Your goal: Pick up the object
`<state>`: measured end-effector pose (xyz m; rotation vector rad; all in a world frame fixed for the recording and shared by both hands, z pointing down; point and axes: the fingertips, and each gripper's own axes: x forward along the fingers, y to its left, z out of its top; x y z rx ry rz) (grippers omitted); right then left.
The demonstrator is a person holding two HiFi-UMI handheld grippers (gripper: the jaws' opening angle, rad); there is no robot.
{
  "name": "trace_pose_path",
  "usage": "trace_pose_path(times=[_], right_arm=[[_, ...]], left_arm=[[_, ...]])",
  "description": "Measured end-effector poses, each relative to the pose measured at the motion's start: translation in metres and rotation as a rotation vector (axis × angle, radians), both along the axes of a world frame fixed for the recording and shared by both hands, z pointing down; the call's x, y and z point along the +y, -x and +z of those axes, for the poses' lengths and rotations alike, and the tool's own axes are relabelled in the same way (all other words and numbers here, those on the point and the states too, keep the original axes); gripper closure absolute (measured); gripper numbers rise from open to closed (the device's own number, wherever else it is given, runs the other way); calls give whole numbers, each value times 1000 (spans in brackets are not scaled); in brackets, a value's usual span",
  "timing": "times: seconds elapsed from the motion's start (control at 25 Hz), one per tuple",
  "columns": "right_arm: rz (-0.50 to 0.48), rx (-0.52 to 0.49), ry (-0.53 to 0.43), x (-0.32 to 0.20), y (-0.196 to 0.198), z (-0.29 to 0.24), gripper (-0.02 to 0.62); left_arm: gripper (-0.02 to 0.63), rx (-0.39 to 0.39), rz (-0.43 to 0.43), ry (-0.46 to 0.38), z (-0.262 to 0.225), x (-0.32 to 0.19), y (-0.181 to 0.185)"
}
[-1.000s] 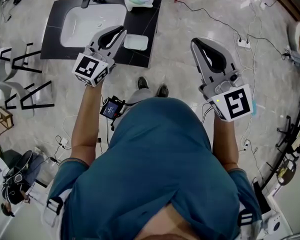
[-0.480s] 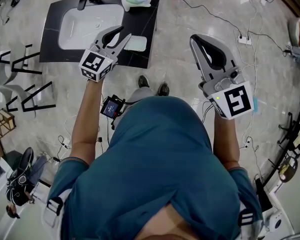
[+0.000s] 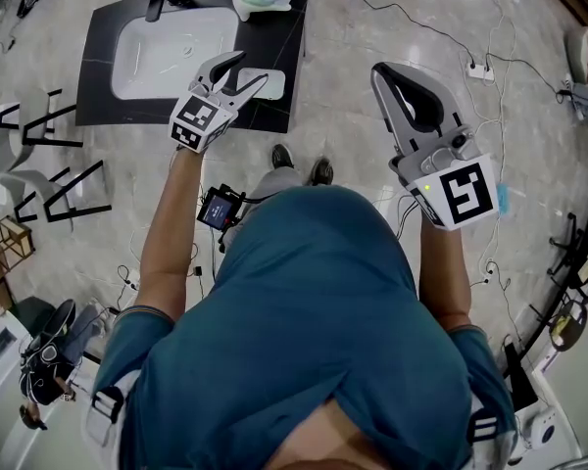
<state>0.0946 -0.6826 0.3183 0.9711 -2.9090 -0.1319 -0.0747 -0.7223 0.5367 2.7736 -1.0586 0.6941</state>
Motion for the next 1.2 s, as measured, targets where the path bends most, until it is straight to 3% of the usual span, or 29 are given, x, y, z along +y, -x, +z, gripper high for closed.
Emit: trace_pose_path(times=[0.48, 1.2], right_arm=[[1, 4, 18, -9, 3, 7, 580], [15, 12, 44, -21, -2, 16, 580]], left_arm=[[311, -137, 44, 126, 72, 4, 7], [301, -265, 116, 291, 156, 20, 10]])
